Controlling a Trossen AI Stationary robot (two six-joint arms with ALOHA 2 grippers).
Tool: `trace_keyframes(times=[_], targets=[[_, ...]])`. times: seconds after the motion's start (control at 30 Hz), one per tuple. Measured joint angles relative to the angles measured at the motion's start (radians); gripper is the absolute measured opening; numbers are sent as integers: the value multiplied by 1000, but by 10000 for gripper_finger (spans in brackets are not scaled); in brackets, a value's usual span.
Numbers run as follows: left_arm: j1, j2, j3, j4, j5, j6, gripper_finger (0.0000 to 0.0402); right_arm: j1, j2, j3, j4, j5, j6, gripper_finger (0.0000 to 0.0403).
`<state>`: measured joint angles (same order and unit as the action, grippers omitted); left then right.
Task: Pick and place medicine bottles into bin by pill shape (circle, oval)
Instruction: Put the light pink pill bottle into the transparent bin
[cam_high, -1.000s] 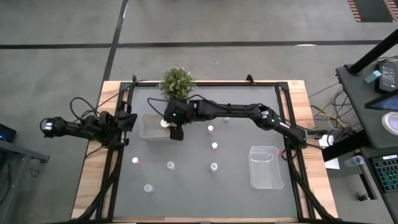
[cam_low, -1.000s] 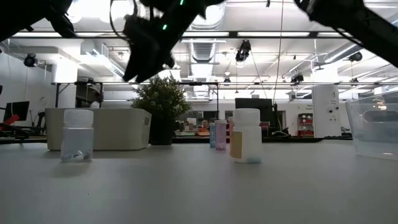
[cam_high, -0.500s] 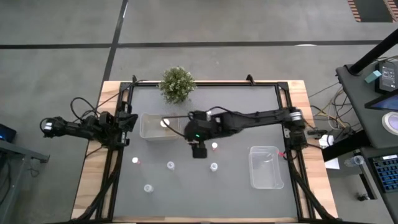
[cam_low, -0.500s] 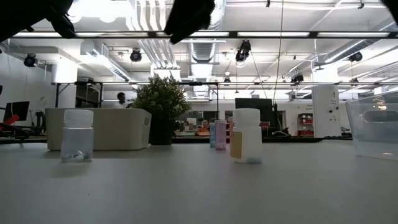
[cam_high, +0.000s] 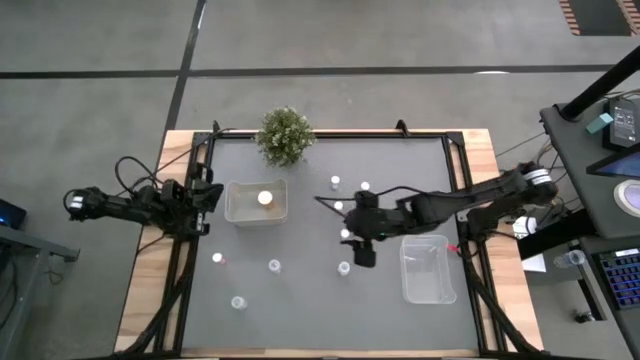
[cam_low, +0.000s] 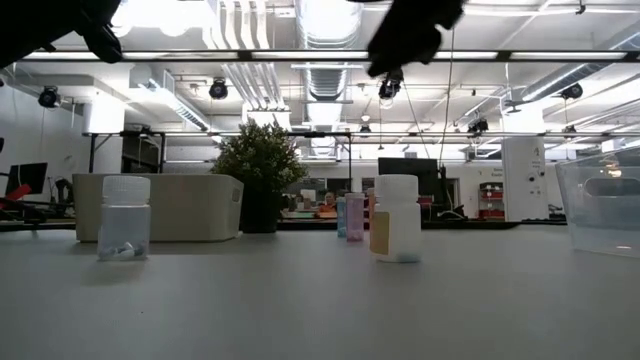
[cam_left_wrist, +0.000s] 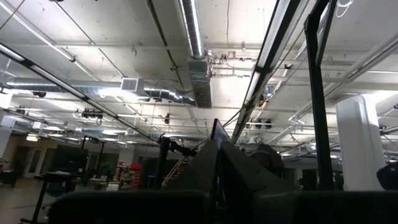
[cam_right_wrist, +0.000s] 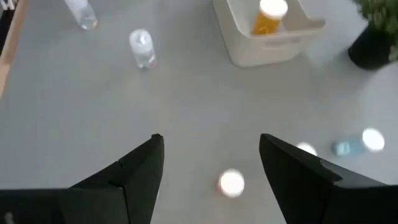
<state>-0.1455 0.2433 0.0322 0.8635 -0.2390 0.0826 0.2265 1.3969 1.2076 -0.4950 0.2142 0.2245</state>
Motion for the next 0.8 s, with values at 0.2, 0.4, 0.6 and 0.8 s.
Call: trace_keyframes(times=[0.2,0.4,0.6,0.8], targets=[[0,39,0,-4,0,-61,2,43,-138,-183,94,36,4,248],[0,128,27,15,-6,-155,2,53,-266,-373,292,50,-83,247],[0,259,115,44,-31,-182,2,50,-381,-531,492,50,-200,245],[0,449,245,44,-31,-183,2,45,-481,-659,704,48,-301,244]])
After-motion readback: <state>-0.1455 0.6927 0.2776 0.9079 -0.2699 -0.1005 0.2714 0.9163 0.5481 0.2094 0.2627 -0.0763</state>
